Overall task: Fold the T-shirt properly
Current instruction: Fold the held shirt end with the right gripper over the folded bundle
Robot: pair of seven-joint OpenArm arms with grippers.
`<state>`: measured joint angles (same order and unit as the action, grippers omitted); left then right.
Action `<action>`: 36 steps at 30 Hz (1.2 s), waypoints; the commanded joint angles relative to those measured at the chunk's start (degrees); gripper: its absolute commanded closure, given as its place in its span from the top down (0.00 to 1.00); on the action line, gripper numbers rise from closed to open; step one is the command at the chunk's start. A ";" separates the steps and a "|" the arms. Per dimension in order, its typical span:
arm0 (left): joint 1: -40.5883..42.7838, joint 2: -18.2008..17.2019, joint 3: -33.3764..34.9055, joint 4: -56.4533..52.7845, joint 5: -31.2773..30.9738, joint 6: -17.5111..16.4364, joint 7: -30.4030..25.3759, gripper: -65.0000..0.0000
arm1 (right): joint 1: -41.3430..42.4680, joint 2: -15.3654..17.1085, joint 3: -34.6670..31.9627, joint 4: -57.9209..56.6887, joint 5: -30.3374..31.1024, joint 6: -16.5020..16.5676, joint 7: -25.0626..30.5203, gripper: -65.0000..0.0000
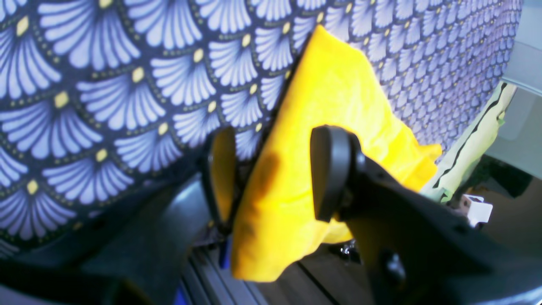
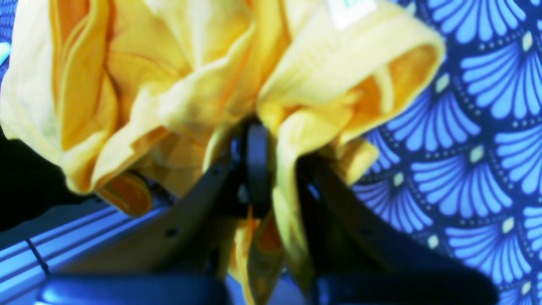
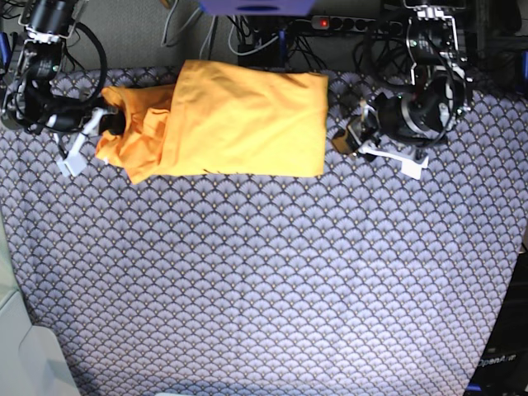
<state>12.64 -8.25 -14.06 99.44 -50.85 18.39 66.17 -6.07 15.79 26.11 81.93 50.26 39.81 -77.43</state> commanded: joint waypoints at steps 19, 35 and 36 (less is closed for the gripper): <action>-0.29 -1.46 -8.22 3.81 -1.77 -0.24 2.36 0.44 | 0.39 -7.40 -5.05 26.77 1.83 0.19 -2.57 0.00; -0.12 -1.46 -17.54 3.90 -1.77 -0.33 6.31 0.43 | 0.66 -11.88 -17.54 26.77 1.56 0.19 -2.57 0.00; -0.12 -1.46 -17.54 3.99 -1.77 -0.33 6.31 0.43 | 0.83 -12.06 -18.24 26.77 1.56 0.19 -2.57 0.00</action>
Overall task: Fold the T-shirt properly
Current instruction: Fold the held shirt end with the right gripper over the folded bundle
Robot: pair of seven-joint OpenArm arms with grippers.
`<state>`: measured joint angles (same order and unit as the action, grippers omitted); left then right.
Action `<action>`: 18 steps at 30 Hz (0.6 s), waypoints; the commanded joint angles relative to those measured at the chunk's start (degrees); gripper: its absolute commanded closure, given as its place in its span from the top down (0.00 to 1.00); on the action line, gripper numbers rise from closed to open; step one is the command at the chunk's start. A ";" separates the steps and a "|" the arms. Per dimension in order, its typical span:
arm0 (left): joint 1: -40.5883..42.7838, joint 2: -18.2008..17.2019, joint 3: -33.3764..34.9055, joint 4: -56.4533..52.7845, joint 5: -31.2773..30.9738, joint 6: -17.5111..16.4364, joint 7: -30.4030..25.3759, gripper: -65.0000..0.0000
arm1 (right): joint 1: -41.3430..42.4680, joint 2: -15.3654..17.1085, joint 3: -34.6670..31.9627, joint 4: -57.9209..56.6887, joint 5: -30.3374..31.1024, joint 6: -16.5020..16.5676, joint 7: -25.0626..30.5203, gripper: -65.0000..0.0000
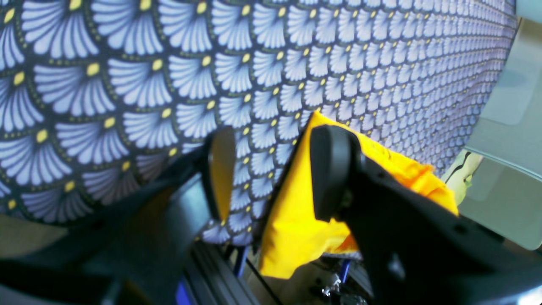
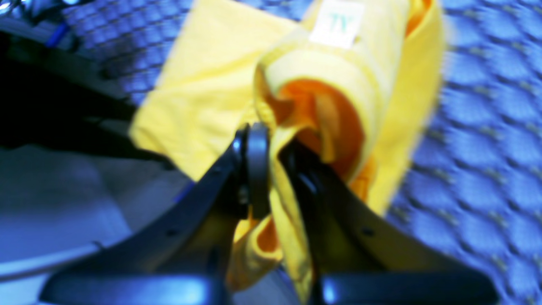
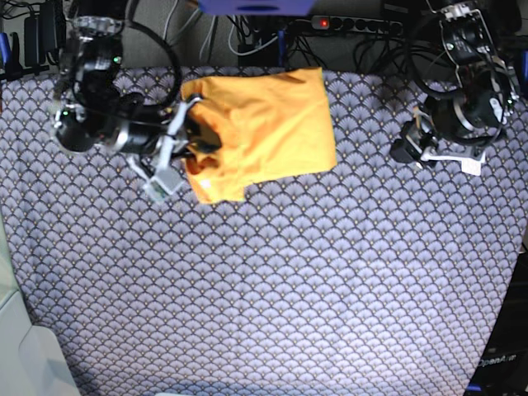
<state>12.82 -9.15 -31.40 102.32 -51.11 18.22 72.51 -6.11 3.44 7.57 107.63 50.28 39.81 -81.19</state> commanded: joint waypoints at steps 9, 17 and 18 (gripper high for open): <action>0.59 -0.66 -0.29 1.11 -1.50 -0.15 -0.03 0.43 | 0.88 -3.40 -2.52 1.07 1.45 0.19 1.19 0.00; 0.76 -1.45 -0.29 1.11 -1.50 -0.15 -0.03 0.43 | 0.88 -5.68 -8.14 0.89 1.37 0.19 1.19 0.00; 0.76 -1.62 -0.38 1.11 -1.50 -0.15 -0.03 0.43 | 0.88 -5.77 -8.67 0.45 1.37 0.19 1.19 0.00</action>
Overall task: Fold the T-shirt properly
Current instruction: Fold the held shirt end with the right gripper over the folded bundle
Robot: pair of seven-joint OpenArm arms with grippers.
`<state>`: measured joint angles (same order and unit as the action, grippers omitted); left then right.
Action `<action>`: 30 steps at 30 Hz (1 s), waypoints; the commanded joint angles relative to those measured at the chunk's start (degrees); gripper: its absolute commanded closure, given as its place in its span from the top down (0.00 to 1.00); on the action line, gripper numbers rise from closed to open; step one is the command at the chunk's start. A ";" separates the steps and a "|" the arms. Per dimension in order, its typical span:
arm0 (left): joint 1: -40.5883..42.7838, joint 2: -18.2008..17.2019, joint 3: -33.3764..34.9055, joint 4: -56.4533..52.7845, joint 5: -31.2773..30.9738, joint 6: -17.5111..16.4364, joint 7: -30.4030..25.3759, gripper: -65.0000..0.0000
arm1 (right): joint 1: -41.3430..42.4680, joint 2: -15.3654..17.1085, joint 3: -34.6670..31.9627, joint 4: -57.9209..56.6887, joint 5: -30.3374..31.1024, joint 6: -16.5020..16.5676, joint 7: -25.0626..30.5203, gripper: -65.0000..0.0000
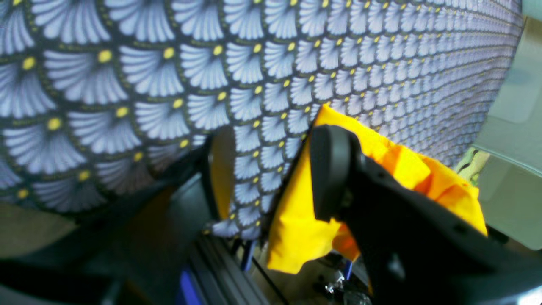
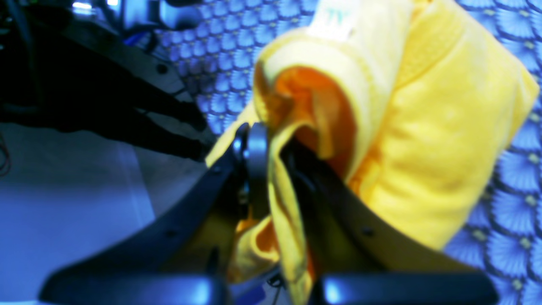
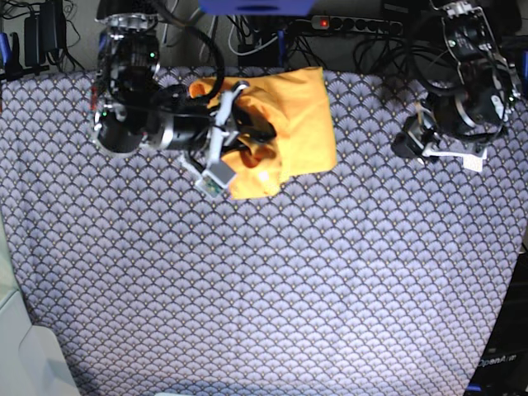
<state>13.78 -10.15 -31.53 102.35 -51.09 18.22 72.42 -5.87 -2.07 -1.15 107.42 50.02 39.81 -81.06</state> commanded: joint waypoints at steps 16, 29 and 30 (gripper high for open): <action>-0.02 -0.70 -3.50 0.73 -1.52 -0.15 0.06 0.43 | 5.39 -0.44 -9.01 -11.20 1.72 0.19 1.06 0.00; -0.55 -0.44 -3.50 0.64 -1.52 -0.15 -0.29 0.44 | 6.97 -1.49 -9.18 -14.01 1.80 0.19 1.06 0.13; -0.55 -0.44 -3.50 0.64 -1.52 -0.15 -0.38 0.44 | 6.97 -1.49 -9.18 -13.92 1.80 0.19 1.06 0.18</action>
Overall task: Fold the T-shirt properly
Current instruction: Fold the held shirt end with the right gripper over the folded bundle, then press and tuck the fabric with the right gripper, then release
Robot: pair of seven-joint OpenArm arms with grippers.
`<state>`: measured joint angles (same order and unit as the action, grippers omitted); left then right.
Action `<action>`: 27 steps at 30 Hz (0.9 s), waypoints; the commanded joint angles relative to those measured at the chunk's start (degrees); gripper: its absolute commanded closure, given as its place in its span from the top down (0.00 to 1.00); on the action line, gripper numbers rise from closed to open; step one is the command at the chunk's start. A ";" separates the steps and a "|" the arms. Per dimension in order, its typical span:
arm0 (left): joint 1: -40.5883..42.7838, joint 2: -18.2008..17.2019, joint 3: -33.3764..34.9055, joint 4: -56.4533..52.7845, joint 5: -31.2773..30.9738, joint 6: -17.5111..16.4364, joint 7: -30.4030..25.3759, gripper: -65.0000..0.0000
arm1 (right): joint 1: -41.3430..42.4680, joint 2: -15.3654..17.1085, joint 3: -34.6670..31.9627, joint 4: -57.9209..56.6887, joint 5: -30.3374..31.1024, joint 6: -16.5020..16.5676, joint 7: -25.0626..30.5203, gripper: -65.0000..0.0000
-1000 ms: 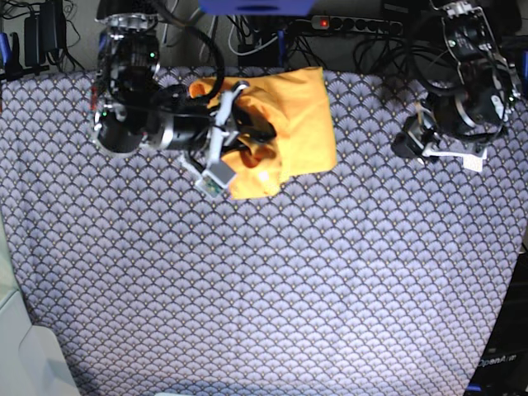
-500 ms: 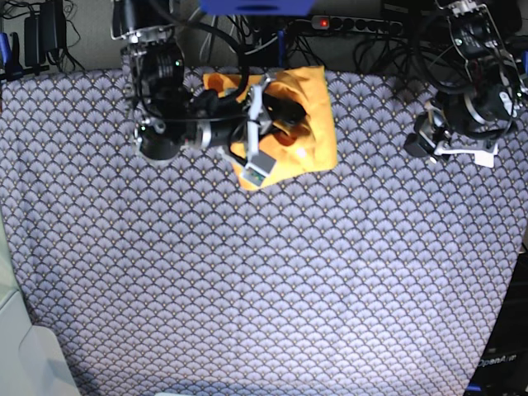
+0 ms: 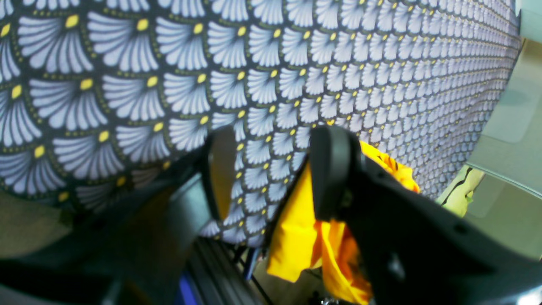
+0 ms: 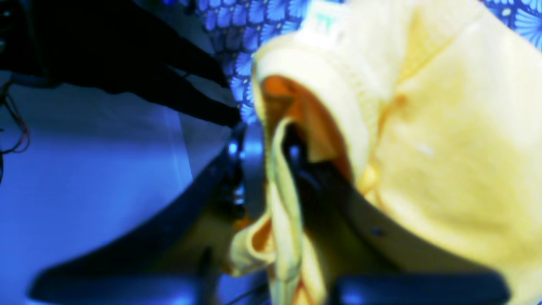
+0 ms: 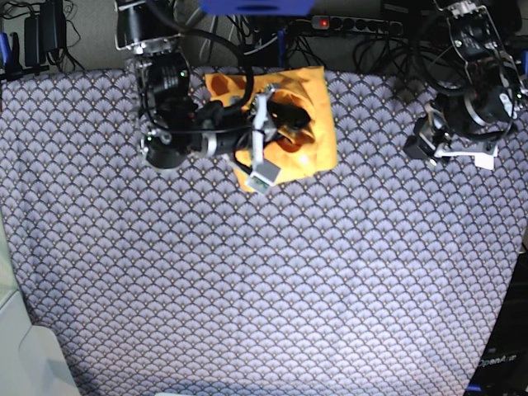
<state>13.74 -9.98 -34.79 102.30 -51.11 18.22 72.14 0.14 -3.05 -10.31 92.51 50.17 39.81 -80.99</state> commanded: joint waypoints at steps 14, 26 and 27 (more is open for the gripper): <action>-0.51 -0.44 -0.25 0.60 -1.42 -0.15 -0.18 0.44 | 6.41 -1.48 -11.10 1.16 1.83 0.19 0.99 0.42; -0.51 -0.62 -0.25 0.60 -1.42 -0.15 -0.09 0.44 | 10.63 4.41 -13.74 9.42 1.65 0.19 2.71 0.41; -0.51 -0.70 -0.25 0.60 -1.42 -0.15 -0.01 0.44 | 10.89 5.91 -12.95 9.42 1.65 0.19 2.71 0.41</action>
<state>13.61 -9.85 -34.79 102.10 -51.09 18.22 72.07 10.24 2.90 -23.53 101.14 50.94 39.81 -79.07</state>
